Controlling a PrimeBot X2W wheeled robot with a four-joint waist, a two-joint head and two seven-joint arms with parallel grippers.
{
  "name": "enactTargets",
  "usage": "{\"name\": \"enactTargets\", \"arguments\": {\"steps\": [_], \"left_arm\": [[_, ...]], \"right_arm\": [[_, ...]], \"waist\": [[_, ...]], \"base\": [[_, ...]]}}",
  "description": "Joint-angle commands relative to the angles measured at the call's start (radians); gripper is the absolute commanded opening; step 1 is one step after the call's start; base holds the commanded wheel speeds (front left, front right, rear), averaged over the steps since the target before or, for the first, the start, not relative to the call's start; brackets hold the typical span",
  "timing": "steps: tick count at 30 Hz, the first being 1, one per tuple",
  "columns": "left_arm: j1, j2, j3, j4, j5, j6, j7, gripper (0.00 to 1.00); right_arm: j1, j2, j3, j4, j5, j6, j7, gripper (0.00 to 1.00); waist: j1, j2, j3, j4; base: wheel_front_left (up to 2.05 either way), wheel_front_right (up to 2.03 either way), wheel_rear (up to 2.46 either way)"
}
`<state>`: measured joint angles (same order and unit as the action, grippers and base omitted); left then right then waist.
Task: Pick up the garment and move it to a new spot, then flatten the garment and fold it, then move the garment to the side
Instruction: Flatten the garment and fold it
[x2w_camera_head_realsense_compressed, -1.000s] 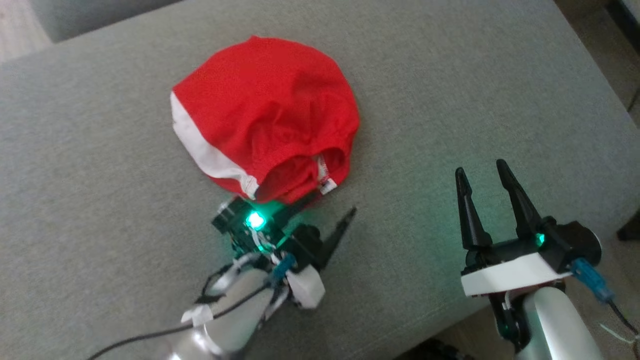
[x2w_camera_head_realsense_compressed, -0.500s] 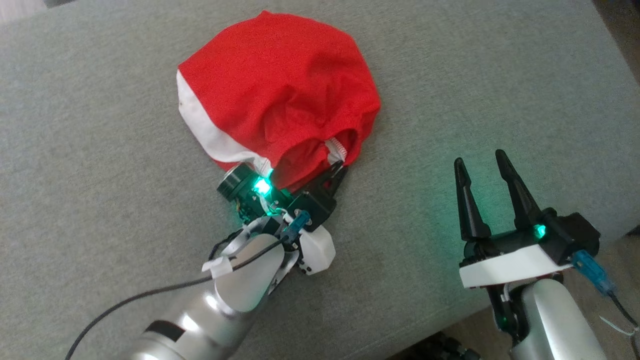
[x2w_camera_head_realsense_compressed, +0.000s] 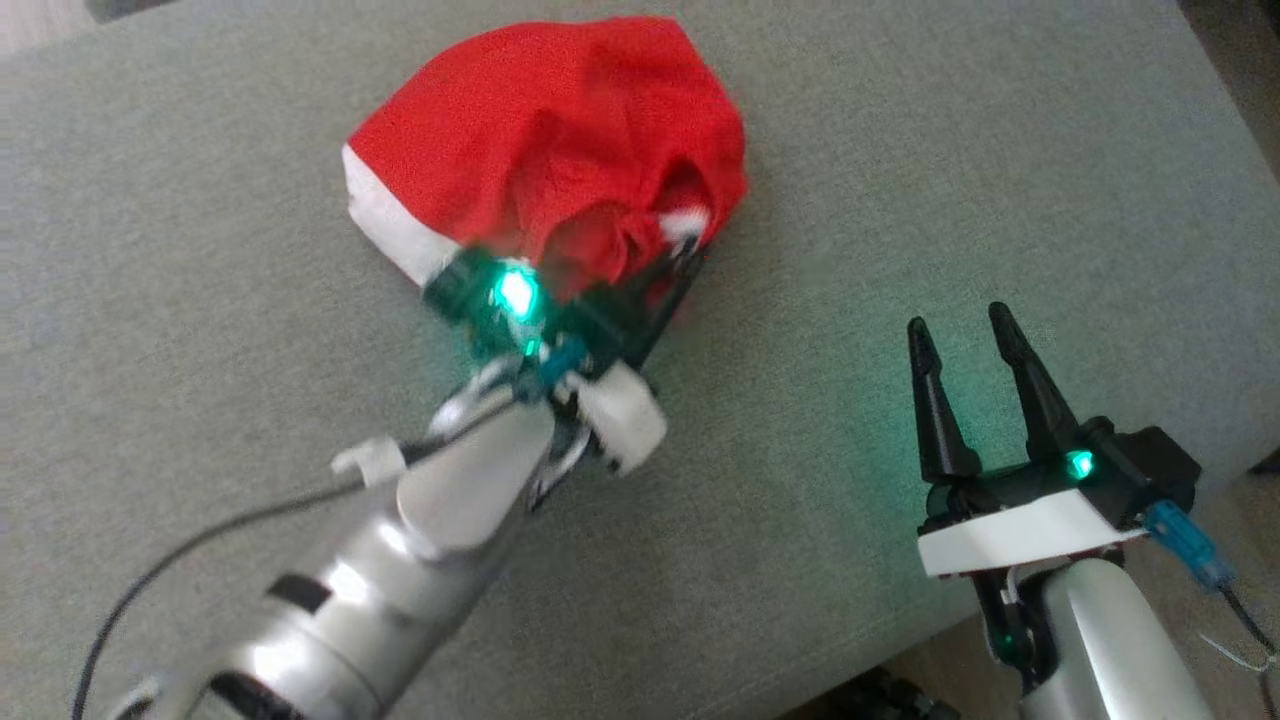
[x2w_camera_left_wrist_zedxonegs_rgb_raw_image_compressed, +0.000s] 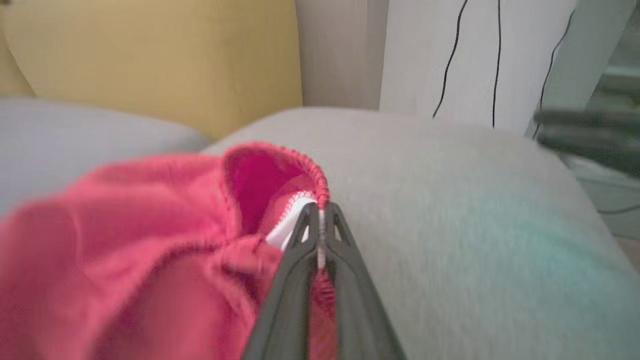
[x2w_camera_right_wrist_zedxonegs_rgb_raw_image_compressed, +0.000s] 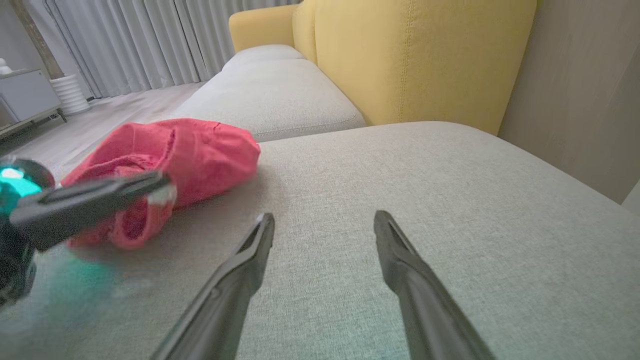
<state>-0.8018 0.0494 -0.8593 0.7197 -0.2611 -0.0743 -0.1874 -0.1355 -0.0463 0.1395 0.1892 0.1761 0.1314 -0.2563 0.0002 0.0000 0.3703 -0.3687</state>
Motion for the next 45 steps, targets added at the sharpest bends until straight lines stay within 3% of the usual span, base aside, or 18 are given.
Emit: {"name": "enactTargets", "arguments": {"steps": [1, 6, 13, 20, 26, 32, 41, 45], "left_arm": [[-0.071, 0.001, 0.021, -0.051, -0.01, -0.004, -0.008, 0.0], [-0.236, 0.001, 0.044, -0.19, -0.097, -0.034, 0.017, 0.0], [-0.393, 0.033, 0.17, -0.316, -0.257, -0.049, 0.104, 0.0], [-0.151, 0.166, 0.235, -0.437, -0.444, -0.037, 0.256, 0.0], [0.12, 0.262, 0.252, -0.488, -0.514, -0.002, 0.255, 0.0], [0.254, 0.29, 0.26, -0.544, -0.563, -0.002, 0.231, 0.0], [0.296, 0.303, 0.249, -0.595, -0.564, -0.002, 0.219, 0.0], [0.298, 0.304, 0.245, -0.607, -0.561, 0.0, 0.217, 0.0]], "right_arm": [[-0.014, -0.004, 0.013, -0.032, 0.006, -0.001, -0.006, 1.0], [0.0, -0.004, 0.005, -0.036, 0.006, -0.001, -0.006, 1.0], [0.019, -0.004, -0.006, -0.045, -0.012, -0.001, -0.006, 1.0], [0.034, -0.004, -0.053, -0.056, -0.041, -0.001, -0.006, 1.0], [0.025, -0.004, -0.096, -0.059, -0.074, -0.001, -0.006, 1.0], [-0.02, -0.011, -0.12, -0.03, -0.071, -0.001, -0.006, 1.0], [-0.15, -0.09, -0.095, 0.107, 0.0, -0.001, -0.006, 1.0], [-0.241, -0.138, -0.025, 0.215, 0.114, -0.001, -0.006, 1.0]], "waist": [[-0.0002, 0.0, -0.012, 0.008], [-0.0002, 0.0, -0.053, 0.045], [-0.0002, 0.0, -0.105, 0.12], [-0.0002, 0.0, -0.112, 0.223], [-0.0002, 0.0, -0.091, 0.301], [-0.0002, 0.0, -0.08, 0.361], [-0.0002, 0.0, -0.07, 0.403], [-0.0002, 0.0, -0.061, 0.412]], "base": [[0.0, 0.0, 0.0], [0.0, 0.0, 0.0], [0.0, 0.0, 0.0], [0.0, 0.0, 0.0], [0.0, 0.0, 0.0], [0.0, 0.0, 0.0], [0.0, 0.0, 0.0], [0.0, 0.0, 0.0]]}}
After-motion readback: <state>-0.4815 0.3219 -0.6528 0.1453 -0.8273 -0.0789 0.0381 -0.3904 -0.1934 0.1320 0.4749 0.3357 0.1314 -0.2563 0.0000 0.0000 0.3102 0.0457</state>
